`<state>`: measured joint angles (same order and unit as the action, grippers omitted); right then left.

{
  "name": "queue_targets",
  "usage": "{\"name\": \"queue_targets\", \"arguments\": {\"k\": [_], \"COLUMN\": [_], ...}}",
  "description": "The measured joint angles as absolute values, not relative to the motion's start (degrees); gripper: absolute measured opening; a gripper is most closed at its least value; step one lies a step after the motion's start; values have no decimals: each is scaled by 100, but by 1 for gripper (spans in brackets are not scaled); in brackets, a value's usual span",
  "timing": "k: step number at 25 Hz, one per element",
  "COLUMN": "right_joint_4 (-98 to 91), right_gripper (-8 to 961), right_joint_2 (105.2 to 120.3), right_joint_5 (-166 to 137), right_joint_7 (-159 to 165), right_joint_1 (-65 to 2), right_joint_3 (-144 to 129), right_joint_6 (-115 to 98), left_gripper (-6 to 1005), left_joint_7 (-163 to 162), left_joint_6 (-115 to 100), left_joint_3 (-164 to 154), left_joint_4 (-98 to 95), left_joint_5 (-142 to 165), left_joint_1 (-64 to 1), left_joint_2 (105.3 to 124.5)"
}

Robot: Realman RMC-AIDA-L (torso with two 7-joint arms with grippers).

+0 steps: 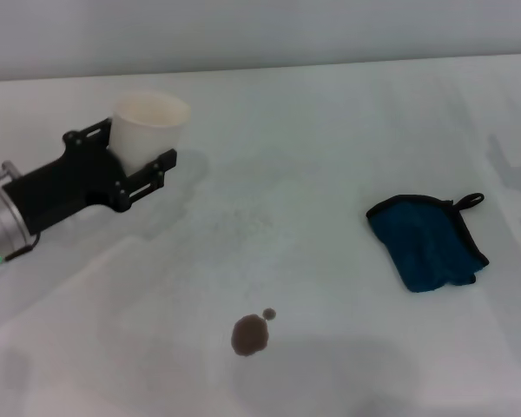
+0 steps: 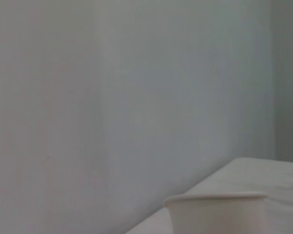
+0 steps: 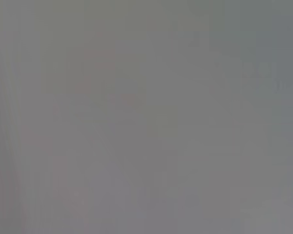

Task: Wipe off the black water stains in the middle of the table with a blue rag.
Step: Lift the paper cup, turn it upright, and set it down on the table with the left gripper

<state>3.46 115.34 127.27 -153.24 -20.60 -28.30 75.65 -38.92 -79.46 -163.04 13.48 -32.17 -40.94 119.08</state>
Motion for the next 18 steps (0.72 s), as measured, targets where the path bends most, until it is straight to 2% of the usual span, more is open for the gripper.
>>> {"name": "queue_targets", "arguments": {"k": [18], "right_joint_4": [-9], "right_gripper": [838], "right_joint_2": [11496], "right_joint_5": [12726], "right_joint_7": [-15030], "right_joint_1": [-1826], "right_joint_3": [-2933], "right_joint_6": [7531], "left_gripper": [592], "left_joint_7": [-2578], "left_joint_6": [-6737], "left_joint_3": [-16304], "left_joint_4": [28], "left_joint_5": [-3470], "left_joint_1": [-3188], "left_joint_2": [11920]}}
